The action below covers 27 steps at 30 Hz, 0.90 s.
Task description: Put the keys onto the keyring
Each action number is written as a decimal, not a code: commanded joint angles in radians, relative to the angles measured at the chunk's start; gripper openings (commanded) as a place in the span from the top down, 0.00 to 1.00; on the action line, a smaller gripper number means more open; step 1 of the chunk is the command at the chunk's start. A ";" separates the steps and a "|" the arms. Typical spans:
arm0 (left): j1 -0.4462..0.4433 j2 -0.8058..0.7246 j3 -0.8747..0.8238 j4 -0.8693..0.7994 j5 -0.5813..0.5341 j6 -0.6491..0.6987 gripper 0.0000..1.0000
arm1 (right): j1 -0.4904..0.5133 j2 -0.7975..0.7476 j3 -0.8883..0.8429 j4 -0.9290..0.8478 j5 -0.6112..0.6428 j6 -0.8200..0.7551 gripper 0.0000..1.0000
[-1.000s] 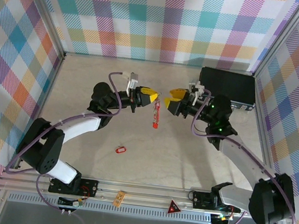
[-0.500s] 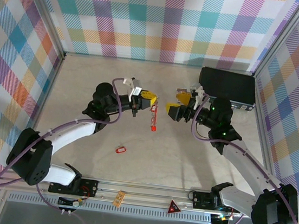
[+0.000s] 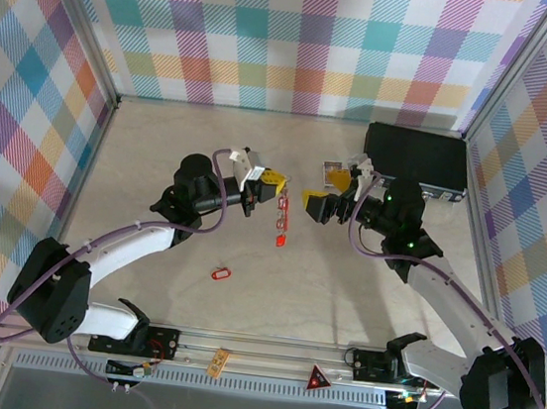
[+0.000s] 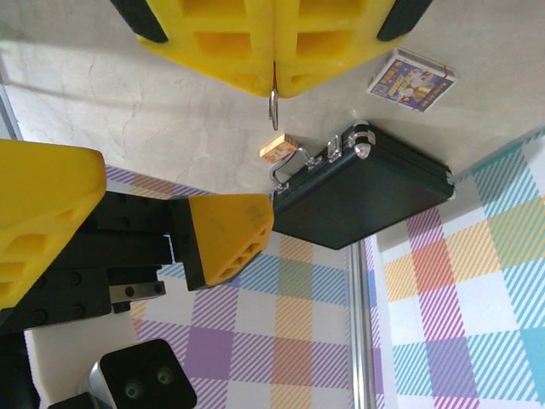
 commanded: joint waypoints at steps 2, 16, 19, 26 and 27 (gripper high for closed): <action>-0.006 -0.020 -0.009 0.015 -0.084 0.013 1.00 | -0.002 -0.006 0.037 -0.085 0.026 -0.001 0.01; 0.012 -0.054 -0.068 -0.010 -0.569 0.019 1.00 | 0.262 0.079 0.029 -0.304 0.150 -0.071 0.05; 0.021 -0.068 -0.091 -0.004 -0.666 -0.003 1.00 | 0.329 0.148 0.031 -0.291 0.129 -0.039 0.17; 0.028 -0.141 -0.182 0.037 -0.743 0.002 1.00 | 0.505 0.401 0.131 -0.305 0.195 -0.010 0.39; 0.028 -0.148 -0.188 0.039 -0.748 0.005 1.00 | 0.528 0.436 0.147 -0.299 0.204 -0.009 0.43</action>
